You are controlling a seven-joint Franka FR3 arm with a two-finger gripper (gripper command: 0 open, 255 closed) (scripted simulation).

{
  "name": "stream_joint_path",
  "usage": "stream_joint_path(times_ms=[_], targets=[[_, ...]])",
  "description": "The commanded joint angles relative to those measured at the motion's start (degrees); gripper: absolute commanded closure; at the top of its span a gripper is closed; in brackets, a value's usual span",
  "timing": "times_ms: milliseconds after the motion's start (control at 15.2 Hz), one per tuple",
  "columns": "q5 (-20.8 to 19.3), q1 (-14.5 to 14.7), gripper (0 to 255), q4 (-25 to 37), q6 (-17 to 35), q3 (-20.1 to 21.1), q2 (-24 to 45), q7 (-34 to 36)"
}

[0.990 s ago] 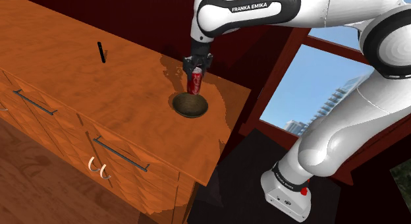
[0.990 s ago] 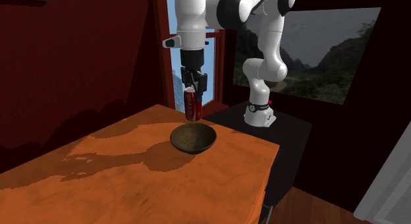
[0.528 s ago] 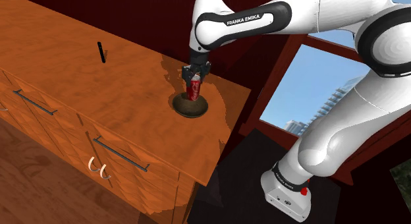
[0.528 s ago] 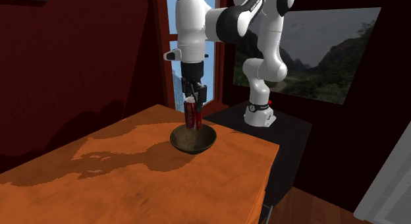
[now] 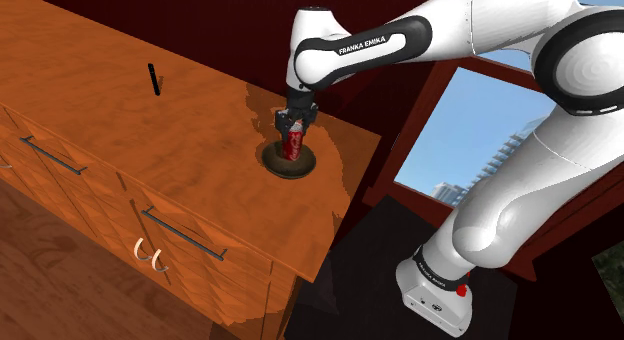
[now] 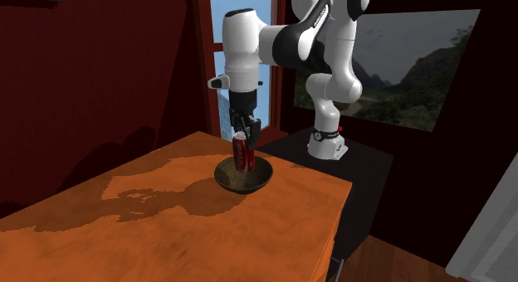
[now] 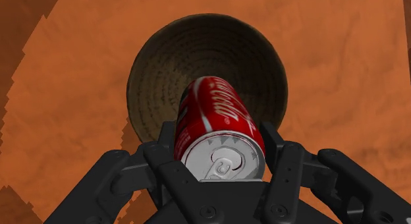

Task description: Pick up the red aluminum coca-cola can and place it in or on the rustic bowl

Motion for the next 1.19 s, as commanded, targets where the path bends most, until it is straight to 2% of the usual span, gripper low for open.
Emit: stream_joint_path(times_ms=[0, 198, 264, 594, 858, 1122], targets=[[0.00, 0.00, 255, -0.03, 0.11, 0.00, 0.02, -0.01], [0.00, 0.00, 255, -0.03, 0.11, 0.00, 0.02, -0.01], [0.00, -0.01, 0, -0.03, 0.11, -0.01, 0.02, -0.01], [0.00, -0.01, 0, -0.04, 0.11, -0.01, 0.02, -0.01], [0.19, -0.06, 0, 4.69, -7.07, -0.09, -2.44, -0.16], [0.19, -0.06, 0, 4.69, -7.07, -0.09, -2.44, -0.16]])
